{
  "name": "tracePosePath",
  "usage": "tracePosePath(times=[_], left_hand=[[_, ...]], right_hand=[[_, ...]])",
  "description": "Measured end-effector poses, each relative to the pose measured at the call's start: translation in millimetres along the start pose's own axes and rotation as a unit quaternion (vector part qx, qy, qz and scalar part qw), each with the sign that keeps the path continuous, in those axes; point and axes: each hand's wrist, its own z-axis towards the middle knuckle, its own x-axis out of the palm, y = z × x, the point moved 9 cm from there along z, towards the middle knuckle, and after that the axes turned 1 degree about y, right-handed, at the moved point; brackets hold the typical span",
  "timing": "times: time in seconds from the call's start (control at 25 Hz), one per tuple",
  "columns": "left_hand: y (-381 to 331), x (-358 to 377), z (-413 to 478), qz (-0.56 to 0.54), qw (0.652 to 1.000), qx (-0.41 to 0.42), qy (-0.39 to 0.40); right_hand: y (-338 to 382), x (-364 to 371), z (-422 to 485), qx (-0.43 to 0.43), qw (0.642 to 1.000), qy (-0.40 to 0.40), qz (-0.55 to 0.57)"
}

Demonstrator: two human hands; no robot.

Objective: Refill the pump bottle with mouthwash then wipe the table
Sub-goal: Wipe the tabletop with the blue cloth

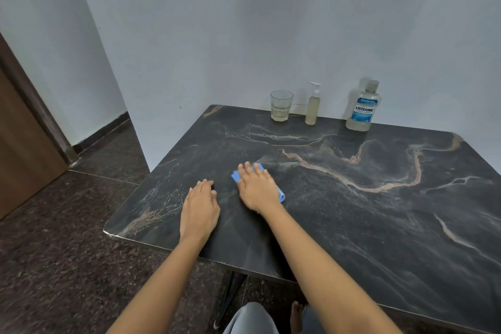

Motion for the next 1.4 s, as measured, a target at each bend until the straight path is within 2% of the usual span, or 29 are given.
tracePosePath(times=[0.16, 0.32, 0.4, 0.56, 0.76, 0.88, 0.92, 1.04, 1.12, 1.24, 1.4], left_hand=[[-1, -2, -1, -0.006, 1.0, 0.002, 0.0], [-1, 0, 1, -0.003, 1.0, 0.009, 0.001], [0, 0, 0, -0.007, 1.0, 0.008, 0.0], [-2, -2, 0, -0.019, 1.0, 0.006, -0.001], [4, -7, -3, -0.085, 0.996, -0.026, -0.008], [10, -12, -4, -0.161, 0.985, -0.059, -0.026], [12, -15, -4, -0.184, 0.98, -0.069, -0.038], [19, -19, -1, -0.216, 0.971, -0.083, -0.062], [22, -17, 0, -0.214, 0.971, -0.087, -0.065], [21, -15, -2, -0.19, 0.977, -0.077, -0.056], [11, -12, 0, -0.115, 0.992, -0.043, -0.038]], right_hand=[[-82, -29, 28, 0.079, 0.996, -0.019, -0.03], [-180, -56, -20, 0.178, 0.983, -0.034, -0.03], [-196, -59, -58, 0.208, 0.977, -0.04, -0.015], [-162, -46, -127, 0.22, 0.974, -0.056, -0.021], [-43, -7, -180, 0.094, 0.993, -0.042, -0.054], [21, 8, -175, 0.025, 0.998, -0.051, -0.04], [33, 10, -167, 0.025, 0.999, -0.033, -0.021], [70, 12, -124, -0.062, 0.998, -0.002, -0.011], [69, 13, -82, -0.065, 0.998, -0.005, -0.017], [46, 7, -22, -0.019, 1.0, 0.0, -0.011], [-20, -11, 32, 0.05, 0.999, 0.004, -0.013]])
